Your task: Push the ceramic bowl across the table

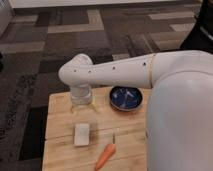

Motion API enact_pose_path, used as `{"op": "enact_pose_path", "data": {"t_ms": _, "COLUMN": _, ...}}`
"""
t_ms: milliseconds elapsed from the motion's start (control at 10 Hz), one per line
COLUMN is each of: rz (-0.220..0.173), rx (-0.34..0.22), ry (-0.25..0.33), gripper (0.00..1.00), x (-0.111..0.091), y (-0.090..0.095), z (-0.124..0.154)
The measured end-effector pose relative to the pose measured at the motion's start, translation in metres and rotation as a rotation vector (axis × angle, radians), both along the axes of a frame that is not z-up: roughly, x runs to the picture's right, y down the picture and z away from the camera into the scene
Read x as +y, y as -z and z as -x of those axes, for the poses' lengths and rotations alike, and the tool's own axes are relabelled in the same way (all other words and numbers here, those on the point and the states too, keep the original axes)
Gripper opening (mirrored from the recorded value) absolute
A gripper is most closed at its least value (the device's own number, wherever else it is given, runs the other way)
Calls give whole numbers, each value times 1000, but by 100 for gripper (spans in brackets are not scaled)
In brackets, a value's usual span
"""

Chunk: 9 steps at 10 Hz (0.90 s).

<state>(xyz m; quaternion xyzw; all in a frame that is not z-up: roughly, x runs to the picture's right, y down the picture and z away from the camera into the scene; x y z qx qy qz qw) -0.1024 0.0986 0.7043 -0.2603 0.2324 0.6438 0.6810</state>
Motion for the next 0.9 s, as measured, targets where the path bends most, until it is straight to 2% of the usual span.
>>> {"op": "enact_pose_path", "data": {"t_ms": 400, "rz": 1, "rx": -4, "ry": -4, "gripper": 65, "x": 0, "y": 0, "z": 0}}
{"op": "enact_pose_path", "data": {"t_ms": 600, "rz": 33, "rx": -47, "ry": -70, "gripper": 65, "x": 11, "y": -7, "z": -7}}
{"op": "enact_pose_path", "data": {"t_ms": 900, "rz": 72, "rx": -55, "ry": -149, "gripper": 65, "x": 29, "y": -24, "z": -35}}
